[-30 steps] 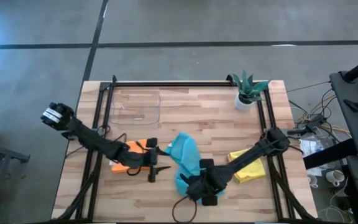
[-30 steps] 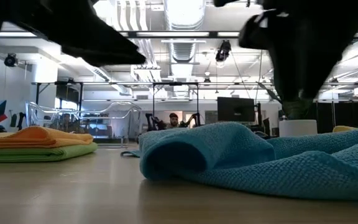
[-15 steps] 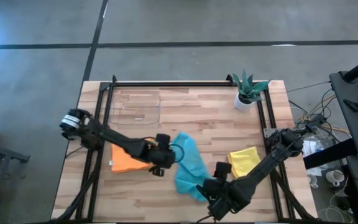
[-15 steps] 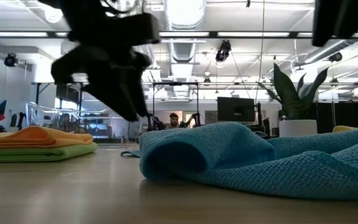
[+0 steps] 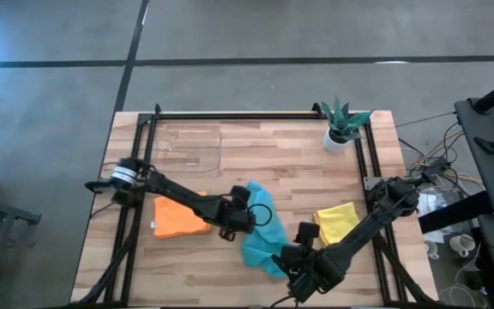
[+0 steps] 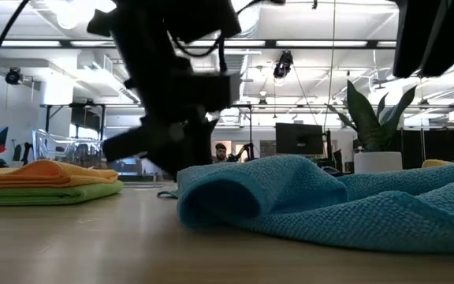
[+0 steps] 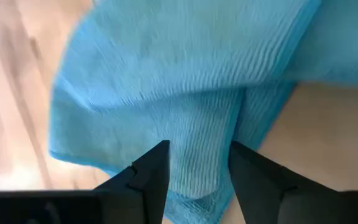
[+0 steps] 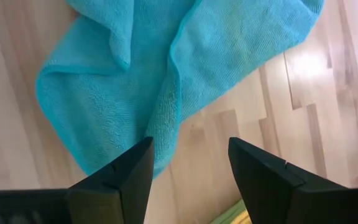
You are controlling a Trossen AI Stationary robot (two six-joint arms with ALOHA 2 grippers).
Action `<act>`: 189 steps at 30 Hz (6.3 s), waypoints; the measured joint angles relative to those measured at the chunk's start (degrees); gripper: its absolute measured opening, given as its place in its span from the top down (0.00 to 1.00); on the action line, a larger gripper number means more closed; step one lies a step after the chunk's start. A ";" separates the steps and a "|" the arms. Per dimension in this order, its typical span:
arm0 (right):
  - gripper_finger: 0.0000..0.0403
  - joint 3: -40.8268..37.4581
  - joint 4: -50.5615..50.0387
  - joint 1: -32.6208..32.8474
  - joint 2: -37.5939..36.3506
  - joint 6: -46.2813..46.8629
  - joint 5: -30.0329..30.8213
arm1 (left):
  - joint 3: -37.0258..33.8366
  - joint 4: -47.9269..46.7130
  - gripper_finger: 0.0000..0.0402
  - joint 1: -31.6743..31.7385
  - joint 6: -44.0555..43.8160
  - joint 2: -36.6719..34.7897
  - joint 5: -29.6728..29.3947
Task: Fold microfiber towels
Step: Fold the blue microfiber cloth
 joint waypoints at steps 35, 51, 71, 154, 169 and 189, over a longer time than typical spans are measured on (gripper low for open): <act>0.50 -3.00 2.59 -0.64 0.02 -2.41 -0.15 | -1.30 0.89 0.96 3.28 -2.14 -0.96 6.43; 0.50 -7.70 4.28 -0.08 -0.15 13.31 -9.34 | -0.52 -15.31 1.00 -2.03 -17.02 -14.77 6.69; 0.60 -36.58 39.59 -5.06 -12.84 22.75 -19.71 | -1.52 -12.81 1.00 -6.97 -19.54 -16.47 6.47; 0.98 30.95 -19.15 4.29 -14.70 -19.11 1.19 | 9.37 -10.72 1.00 -21.28 -16.13 -38.67 16.15; 0.98 -6.55 -14.17 -24.71 -15.74 -24.10 7.50 | -15.31 -9.79 1.00 -3.52 -25.71 -41.60 14.92; 0.98 -21.81 7.14 -28.52 -15.85 -34.59 -0.44 | -22.66 1.81 1.00 -4.07 -30.13 -38.86 22.75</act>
